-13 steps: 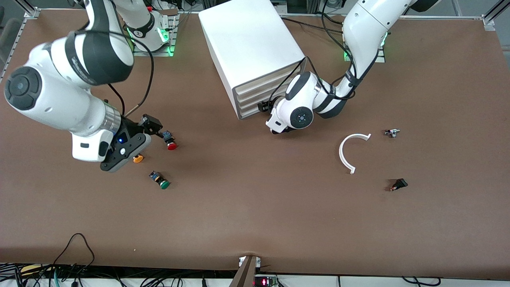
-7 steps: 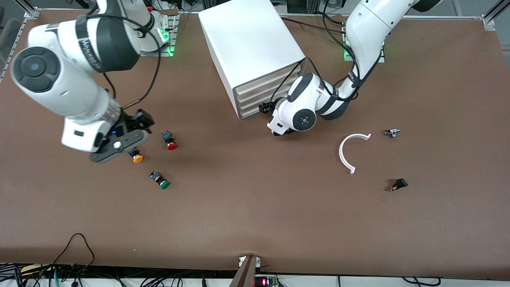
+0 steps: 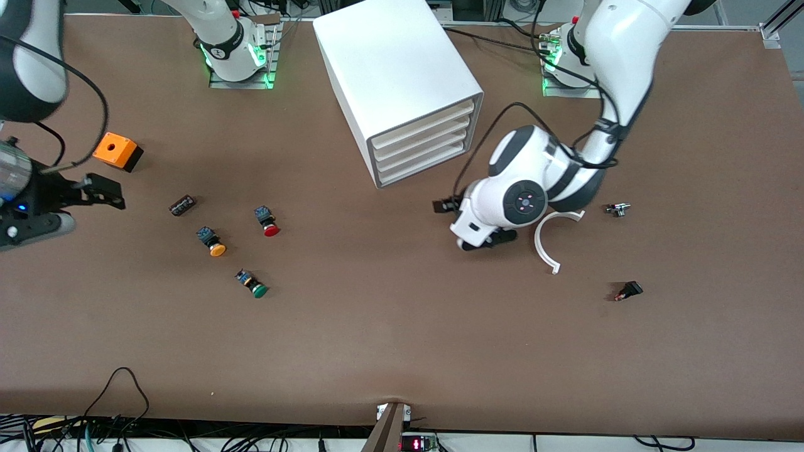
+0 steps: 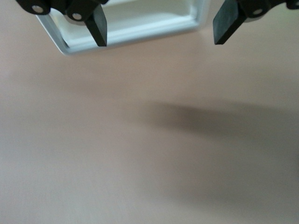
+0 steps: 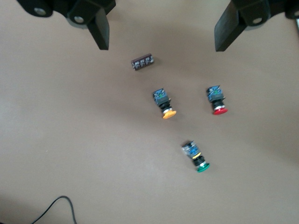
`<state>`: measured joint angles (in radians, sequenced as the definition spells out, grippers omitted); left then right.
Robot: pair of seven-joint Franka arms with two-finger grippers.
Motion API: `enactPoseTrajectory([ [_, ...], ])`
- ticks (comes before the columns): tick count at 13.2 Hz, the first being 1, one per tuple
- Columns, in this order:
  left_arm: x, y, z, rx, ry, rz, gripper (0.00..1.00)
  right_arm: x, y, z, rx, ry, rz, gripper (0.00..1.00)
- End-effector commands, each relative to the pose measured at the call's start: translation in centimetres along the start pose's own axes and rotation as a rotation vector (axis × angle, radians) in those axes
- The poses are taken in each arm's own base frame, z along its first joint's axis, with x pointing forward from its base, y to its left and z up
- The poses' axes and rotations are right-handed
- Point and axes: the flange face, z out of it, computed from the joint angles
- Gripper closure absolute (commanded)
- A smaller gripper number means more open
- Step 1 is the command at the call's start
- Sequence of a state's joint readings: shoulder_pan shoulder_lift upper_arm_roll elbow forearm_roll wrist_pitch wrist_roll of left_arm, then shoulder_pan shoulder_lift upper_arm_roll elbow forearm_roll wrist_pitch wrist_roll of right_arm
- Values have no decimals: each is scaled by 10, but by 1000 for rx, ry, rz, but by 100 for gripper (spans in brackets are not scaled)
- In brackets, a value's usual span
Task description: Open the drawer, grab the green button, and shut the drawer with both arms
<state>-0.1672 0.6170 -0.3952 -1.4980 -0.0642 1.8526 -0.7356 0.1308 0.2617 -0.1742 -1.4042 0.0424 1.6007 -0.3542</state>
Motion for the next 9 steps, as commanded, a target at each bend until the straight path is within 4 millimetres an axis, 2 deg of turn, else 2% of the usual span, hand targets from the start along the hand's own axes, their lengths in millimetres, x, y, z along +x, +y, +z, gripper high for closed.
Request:
enactPoseTrajectory([
  [1, 33, -36, -55, 62, 108, 58, 0, -39, -6, -15, 28, 9, 2, 0],
  [2, 43, -54, -71, 98, 126, 114, 0, -43, -3, -17, 28, 12, 7, 0],
  [6, 49, -122, -160, 182, 201, 294, 0, -57, -2, -40, 26, 30, 1, 0],
  [7, 53, -146, -182, 171, 226, 286, 0, -57, -1, -38, 27, 25, -1, 0],
  [8, 54, -163, -194, 169, 232, 295, 0, -57, 2, -38, 26, 25, 0, 0],
  [9, 49, -172, -210, 160, 252, 321, 0, -58, 5, -37, 21, 23, -5, 0],
])
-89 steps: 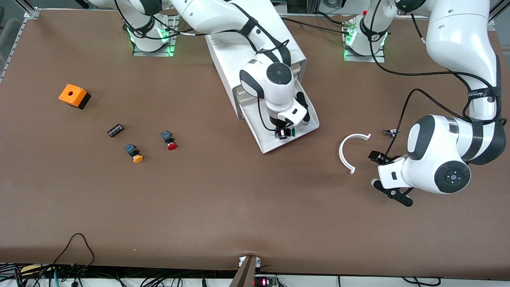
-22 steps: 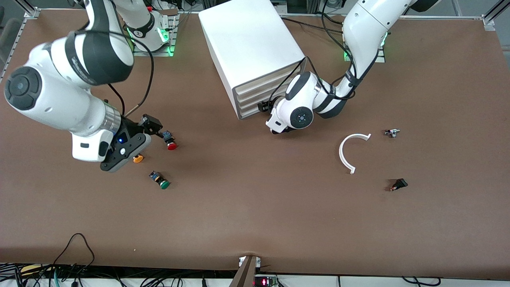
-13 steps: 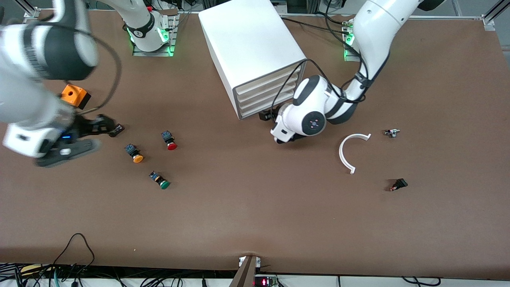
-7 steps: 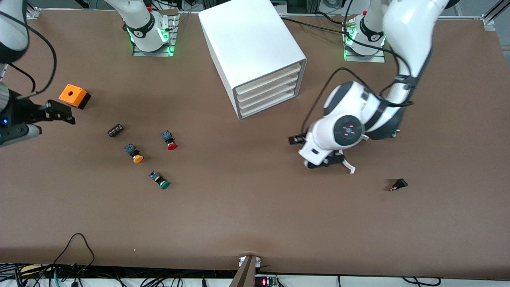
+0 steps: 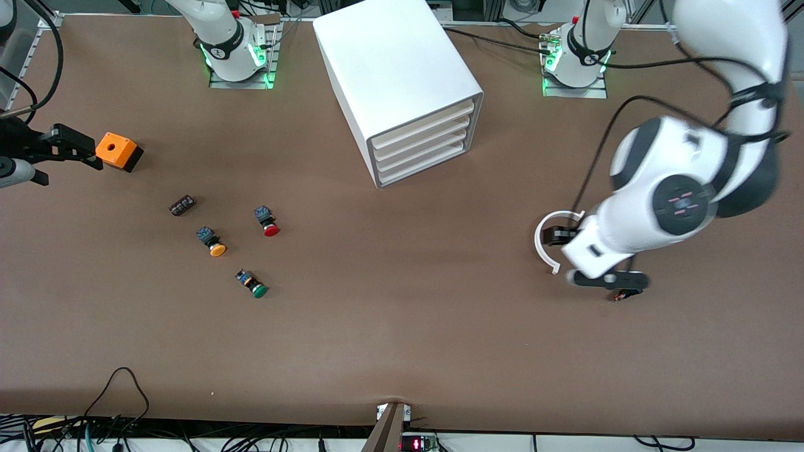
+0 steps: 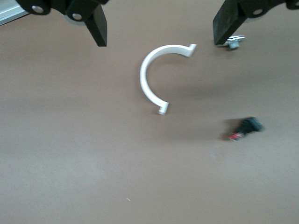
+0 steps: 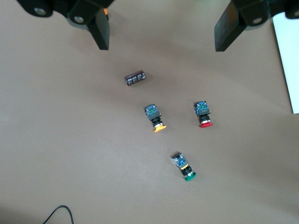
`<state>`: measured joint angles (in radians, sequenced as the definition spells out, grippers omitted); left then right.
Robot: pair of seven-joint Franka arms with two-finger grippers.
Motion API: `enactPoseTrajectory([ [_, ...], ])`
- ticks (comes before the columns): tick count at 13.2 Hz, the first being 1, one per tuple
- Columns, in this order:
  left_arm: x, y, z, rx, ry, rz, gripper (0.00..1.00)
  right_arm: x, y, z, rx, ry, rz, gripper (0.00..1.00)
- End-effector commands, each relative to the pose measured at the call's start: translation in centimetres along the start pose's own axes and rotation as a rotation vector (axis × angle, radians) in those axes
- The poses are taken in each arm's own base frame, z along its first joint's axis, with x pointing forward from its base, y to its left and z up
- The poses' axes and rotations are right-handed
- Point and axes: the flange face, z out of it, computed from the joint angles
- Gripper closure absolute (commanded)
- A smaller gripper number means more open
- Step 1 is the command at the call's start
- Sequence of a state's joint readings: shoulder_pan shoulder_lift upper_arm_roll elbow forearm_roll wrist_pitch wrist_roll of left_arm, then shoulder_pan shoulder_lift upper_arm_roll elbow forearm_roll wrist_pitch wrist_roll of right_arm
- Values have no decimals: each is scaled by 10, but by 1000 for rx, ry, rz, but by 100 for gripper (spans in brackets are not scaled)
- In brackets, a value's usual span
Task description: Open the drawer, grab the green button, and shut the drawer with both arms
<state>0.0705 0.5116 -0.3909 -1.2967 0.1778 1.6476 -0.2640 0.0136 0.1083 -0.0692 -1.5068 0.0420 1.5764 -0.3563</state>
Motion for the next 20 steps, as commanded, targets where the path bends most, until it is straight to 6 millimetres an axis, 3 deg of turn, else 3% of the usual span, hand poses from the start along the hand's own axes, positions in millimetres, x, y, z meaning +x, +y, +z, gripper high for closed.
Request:
enactPoseTrajectory([
  [1, -18, -26, -47, 39, 57, 59, 0, -12, 12, 0, -27, -25, -27, 0],
  [2, -25, -38, -60, 52, 71, 43, 0, -20, 23, 0, -36, -56, -37, 0],
  [4, -58, -59, -81, 17, 114, 20, 0, -25, 19, -16, -35, -65, -72, 0],
  [6, -92, -79, -84, 21, 129, 57, 0, -23, 13, -18, -24, -63, -72, 0],
  [7, -112, -80, -81, 32, 131, 71, 0, -22, 14, -17, -23, -63, -82, 0],
  [8, -120, -81, -86, 35, 185, 68, 0, -22, 13, -16, -22, -66, -83, 0],
  [10, -133, -106, -100, 19, 253, 22, 0, -19, 13, -13, -23, -67, -91, 0],
  [11, -145, -105, -106, 0, 259, 20, 0, -17, 8, -13, -40, -75, -82, 0],
  [16, -153, -105, -124, 6, 167, 19, 0, -20, 9, -17, -66, -78, -79, 0],
  [20, -147, -100, -124, 8, 130, 23, 0, -18, 6, -18, -61, -74, -84, 0],
])
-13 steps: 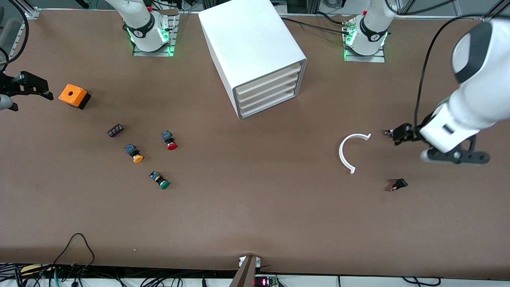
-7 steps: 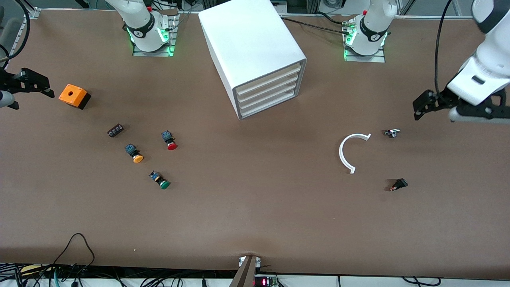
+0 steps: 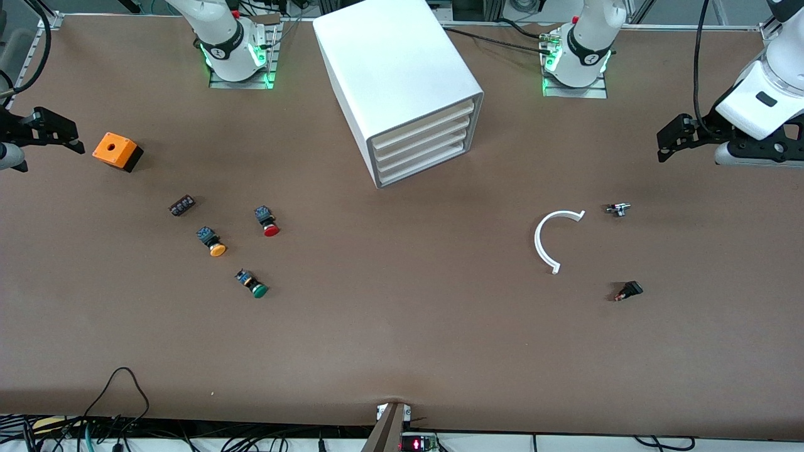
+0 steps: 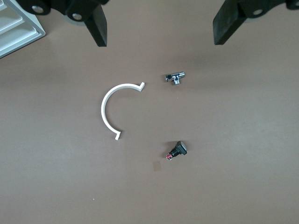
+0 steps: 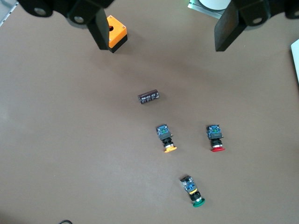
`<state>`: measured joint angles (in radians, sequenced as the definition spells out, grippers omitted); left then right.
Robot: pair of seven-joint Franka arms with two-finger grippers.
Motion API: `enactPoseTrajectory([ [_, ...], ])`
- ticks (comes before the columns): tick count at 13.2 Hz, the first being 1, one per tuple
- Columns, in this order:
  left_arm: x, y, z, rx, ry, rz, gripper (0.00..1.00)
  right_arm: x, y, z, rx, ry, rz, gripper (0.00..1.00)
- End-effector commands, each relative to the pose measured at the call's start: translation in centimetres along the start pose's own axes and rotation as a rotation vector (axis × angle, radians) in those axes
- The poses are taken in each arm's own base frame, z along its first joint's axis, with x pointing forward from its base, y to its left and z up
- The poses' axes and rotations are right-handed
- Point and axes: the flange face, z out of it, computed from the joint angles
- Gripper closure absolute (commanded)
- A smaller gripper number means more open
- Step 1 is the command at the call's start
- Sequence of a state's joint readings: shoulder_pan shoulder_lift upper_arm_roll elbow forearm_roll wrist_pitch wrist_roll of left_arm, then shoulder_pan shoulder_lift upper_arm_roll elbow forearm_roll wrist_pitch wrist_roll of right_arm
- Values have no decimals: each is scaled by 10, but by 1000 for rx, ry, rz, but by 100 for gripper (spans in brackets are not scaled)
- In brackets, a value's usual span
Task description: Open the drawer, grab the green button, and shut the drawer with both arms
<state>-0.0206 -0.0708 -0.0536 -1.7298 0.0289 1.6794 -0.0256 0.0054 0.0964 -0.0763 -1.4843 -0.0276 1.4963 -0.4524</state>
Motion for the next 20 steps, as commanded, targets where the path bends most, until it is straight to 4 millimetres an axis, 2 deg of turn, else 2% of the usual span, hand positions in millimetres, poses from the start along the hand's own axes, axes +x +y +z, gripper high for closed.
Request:
enactPoseTrajectory([
  [1, 10, 5, 1, -8, -20, 21, 0, -1, -5, -6, -12, 0, -4, 0],
  [5, 12, 2, 6, -8, -30, 26, 0, -10, -9, -3, -18, 36, -5, 0],
  [8, 12, 6, 6, -8, -31, 35, 0, -29, -17, 4, -31, 90, -5, 0],
  [12, 12, 9, 6, -8, -31, 37, 0, -26, -6, 2, -21, 92, 87, 0],
  [20, 13, 8, 8, -10, -31, 35, 0, -21, -14, 1, -23, 90, 63, 0],
])
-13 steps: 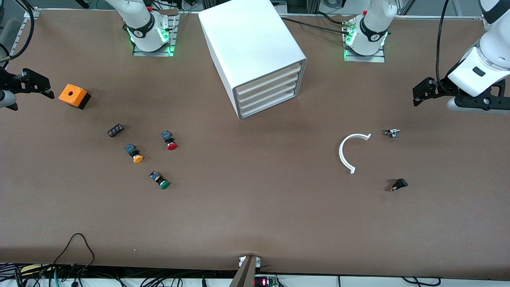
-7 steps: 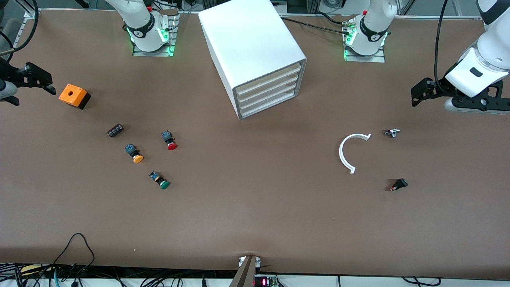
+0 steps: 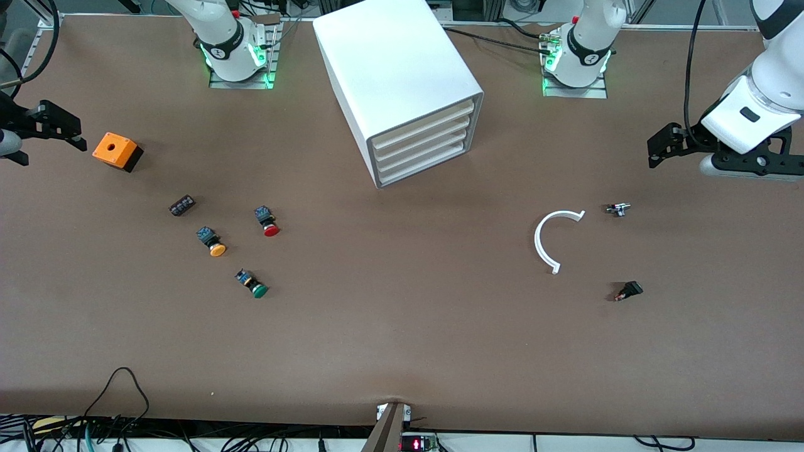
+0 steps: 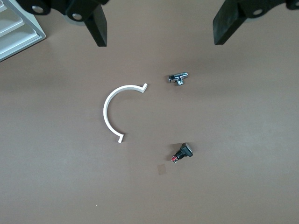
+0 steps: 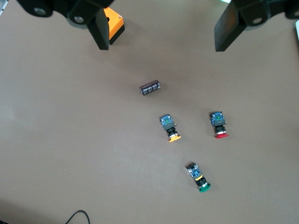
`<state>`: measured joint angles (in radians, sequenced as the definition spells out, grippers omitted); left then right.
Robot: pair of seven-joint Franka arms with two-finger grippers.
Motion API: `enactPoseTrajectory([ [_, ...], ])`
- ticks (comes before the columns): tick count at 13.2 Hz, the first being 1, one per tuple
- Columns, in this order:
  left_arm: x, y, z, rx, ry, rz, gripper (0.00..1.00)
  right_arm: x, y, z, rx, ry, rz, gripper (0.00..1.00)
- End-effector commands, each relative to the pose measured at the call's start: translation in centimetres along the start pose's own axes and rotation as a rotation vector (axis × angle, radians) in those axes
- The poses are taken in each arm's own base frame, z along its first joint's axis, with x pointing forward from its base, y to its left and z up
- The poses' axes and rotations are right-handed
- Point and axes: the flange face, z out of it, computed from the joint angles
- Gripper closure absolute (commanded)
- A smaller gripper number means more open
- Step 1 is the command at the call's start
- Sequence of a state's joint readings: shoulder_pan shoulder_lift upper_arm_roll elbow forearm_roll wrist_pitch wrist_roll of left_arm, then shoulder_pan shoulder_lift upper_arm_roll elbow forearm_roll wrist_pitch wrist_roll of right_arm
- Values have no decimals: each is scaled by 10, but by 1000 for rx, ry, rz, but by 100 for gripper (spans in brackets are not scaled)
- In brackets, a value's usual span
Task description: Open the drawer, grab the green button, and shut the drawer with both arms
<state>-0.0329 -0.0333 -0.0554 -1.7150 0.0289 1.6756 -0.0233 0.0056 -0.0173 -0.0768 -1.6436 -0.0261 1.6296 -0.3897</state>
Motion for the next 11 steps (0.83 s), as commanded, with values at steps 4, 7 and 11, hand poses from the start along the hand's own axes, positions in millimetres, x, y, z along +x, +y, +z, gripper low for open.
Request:
enactPoseTrajectory([
  [4, 4, -1, -5, -7, -2, 15, 0, 2, -7, 5, 11, -12, 6, 0],
  [7, 6, 1, -2, -7, -6, 11, 0, 2, -7, 5, 8, -12, 5, 0],
  [11, 6, 1, -3, -7, -5, 12, 0, 2, -6, 5, 4, -15, 5, 0],
])
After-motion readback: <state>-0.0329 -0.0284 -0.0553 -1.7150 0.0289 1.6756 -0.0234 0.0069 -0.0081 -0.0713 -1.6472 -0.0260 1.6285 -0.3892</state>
